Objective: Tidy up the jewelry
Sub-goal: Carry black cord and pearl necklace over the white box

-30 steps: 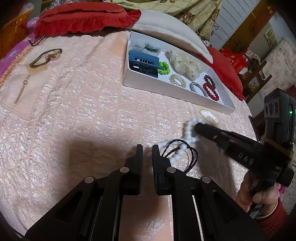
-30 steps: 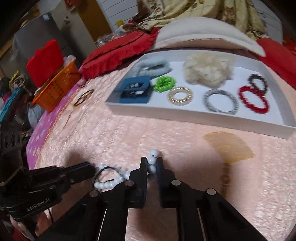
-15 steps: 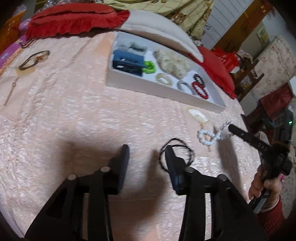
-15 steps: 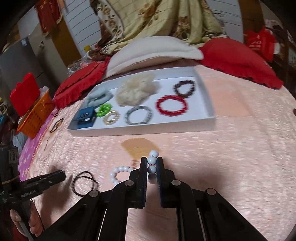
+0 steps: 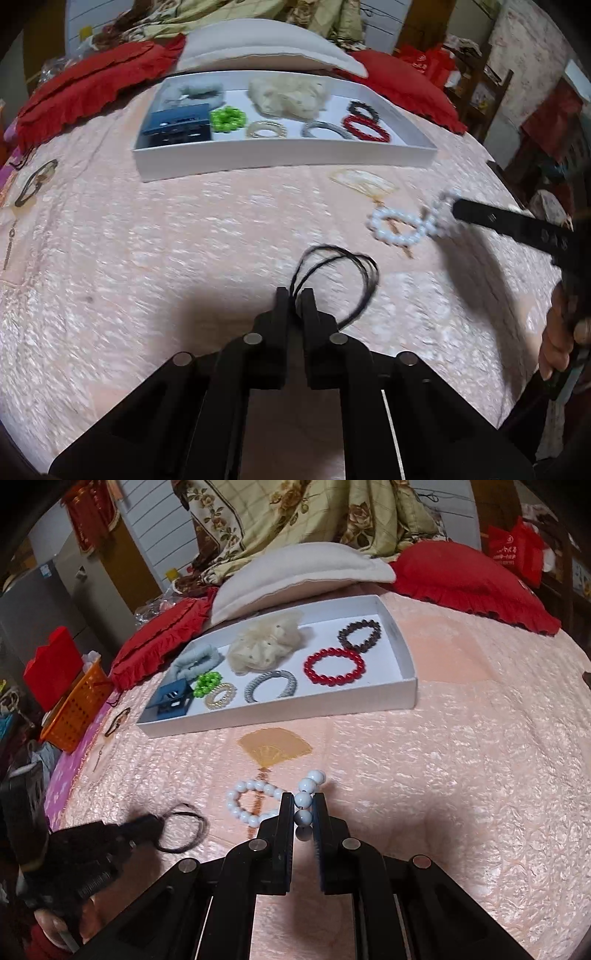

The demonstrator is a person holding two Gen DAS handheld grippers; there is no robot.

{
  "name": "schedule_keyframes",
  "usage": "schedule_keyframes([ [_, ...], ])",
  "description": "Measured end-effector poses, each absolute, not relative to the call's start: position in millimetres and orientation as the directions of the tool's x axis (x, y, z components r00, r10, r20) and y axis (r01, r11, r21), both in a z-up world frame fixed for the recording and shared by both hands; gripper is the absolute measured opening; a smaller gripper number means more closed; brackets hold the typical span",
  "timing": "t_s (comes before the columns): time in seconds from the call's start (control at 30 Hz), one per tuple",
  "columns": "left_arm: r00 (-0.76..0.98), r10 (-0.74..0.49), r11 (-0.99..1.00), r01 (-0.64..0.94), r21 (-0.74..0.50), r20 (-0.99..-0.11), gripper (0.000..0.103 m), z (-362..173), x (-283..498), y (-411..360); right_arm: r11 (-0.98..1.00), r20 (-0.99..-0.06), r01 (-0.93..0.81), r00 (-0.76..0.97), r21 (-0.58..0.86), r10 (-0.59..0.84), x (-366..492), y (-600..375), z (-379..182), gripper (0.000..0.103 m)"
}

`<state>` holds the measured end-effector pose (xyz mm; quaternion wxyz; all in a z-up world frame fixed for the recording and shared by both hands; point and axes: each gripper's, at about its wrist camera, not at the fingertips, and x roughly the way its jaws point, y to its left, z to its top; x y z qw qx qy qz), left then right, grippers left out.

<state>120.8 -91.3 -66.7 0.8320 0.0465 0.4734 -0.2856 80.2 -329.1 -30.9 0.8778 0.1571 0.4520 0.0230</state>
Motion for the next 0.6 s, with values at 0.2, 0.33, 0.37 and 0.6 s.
schedule_keyframes([
  [0.2,0.419,-0.457,0.830,0.517,-0.207,-0.784,0.003,-50,110,-87,0.951,-0.771,0.085,0.609,0.297,0.186,86,-326,-19,0.009],
  [0.33,0.438,-0.482,0.833,0.498,-0.241,-0.759,0.003,-34,109,-76,0.949,-0.752,0.075,0.631,0.305,0.192,90,-330,-4,0.009],
  [0.37,0.444,-0.485,0.834,0.494,-0.246,-0.754,0.003,-29,109,-75,0.950,-0.746,0.073,0.638,0.305,0.190,91,-330,1,0.009],
  [0.6,0.475,-0.504,0.834,0.486,-0.262,-0.721,0.003,-3,115,-64,0.955,-0.701,0.058,0.693,0.290,0.171,97,-338,37,0.009],
])
